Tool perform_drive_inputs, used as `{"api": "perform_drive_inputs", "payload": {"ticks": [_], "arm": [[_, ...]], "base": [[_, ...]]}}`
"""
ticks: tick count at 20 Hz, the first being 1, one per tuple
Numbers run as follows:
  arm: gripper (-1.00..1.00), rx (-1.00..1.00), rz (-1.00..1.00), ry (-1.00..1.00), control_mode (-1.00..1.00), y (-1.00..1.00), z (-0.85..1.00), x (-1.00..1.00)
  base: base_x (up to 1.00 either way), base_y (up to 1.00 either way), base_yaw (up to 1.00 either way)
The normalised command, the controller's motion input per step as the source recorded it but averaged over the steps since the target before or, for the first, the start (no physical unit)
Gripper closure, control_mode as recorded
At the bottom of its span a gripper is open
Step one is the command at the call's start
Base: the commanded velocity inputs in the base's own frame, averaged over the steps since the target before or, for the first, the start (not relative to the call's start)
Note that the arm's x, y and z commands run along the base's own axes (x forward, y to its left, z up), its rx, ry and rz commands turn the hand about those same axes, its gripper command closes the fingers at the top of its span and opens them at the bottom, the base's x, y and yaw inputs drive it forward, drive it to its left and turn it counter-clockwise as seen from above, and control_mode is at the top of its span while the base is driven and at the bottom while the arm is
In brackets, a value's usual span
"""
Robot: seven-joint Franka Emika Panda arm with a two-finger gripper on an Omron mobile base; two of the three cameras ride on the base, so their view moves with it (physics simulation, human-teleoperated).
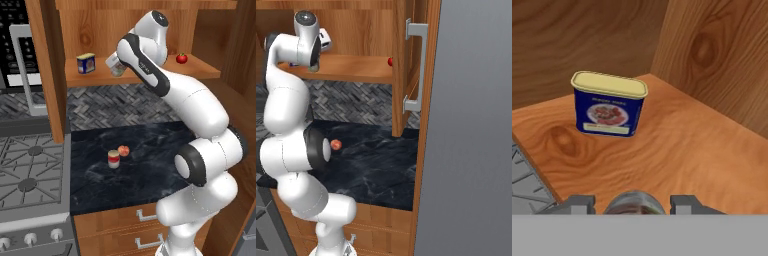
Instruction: Pick the cans from the counter and place them in their designated side in the cabinet.
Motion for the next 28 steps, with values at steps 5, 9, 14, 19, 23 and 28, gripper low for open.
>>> {"api": "perform_drive_inputs", "payload": {"ticks": [5, 9, 14, 19, 23, 28], "arm": [[1.0, -0.01, 0.01, -0.02, -1.0, 0.13, -0.17, 0.25], [1.0, -0.01, 0.01, -0.02, -1.0, 0.1, -0.18, 0.25], [1.0, -0.01, 0.01, -0.02, -1.0, 0.06, -0.21, 0.23], [1.0, -0.01, 0.02, -0.02, -1.0, 0.08, -0.23, 0.25], [1.0, -0.01, 0.01, -0.02, -1.0, 0.09, -0.22, 0.25], [1.0, -0.01, 0.01, -0.01, -1.0, 0.08, -0.23, 0.24]], "base": [[0.0, 0.0, 0.0], [0.0, 0.0, 0.0], [0.0, 0.0, 0.0], [0.0, 0.0, 0.0], [0.0, 0.0, 0.0], [0.0, 0.0, 0.0]]}}
